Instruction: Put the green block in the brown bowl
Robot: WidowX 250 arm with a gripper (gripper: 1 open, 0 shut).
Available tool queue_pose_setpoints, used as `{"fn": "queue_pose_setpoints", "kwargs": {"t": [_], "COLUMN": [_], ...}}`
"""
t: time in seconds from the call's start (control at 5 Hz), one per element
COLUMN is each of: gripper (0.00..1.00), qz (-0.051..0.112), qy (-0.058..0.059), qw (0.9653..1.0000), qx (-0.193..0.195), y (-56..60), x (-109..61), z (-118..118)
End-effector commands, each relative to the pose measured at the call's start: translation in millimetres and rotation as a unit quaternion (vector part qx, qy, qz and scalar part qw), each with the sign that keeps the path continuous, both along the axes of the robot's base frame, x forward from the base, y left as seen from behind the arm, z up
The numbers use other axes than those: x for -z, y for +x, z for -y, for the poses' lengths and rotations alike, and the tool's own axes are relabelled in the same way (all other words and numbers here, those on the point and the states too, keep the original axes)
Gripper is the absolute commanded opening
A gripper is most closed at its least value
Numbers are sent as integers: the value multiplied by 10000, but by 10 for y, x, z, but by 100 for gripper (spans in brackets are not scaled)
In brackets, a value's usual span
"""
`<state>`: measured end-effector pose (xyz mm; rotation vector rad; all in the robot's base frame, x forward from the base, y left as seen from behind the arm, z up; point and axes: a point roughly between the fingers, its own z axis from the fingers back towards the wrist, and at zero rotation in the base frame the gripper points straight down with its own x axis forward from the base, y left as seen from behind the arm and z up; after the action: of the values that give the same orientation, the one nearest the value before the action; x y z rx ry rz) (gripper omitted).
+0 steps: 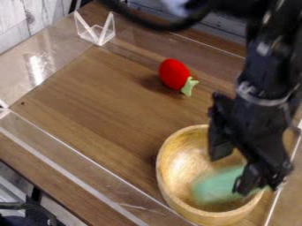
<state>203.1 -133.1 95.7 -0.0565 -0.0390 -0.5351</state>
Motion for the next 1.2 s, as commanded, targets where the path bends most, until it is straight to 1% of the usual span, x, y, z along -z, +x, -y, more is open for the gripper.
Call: {"fn": "queue_pose_setpoints", "kwargs": {"t": [0.0,0.2,0.4,0.6,0.8,1.0], "gripper": [100,100,100,0,0,0], "qz": [271,348,420,423,436,559], "qy": [-123,-145,-155,-70,-42,-35], "qw": [9995,9991,9979,9966,9945,9946], "qx": [-142,205,462,698,955,879], "y": [-41,-1,58,113,193,216], "x": [25,216,370,210,49,40], "z": [7,16,23,-78,-187,-234]}}
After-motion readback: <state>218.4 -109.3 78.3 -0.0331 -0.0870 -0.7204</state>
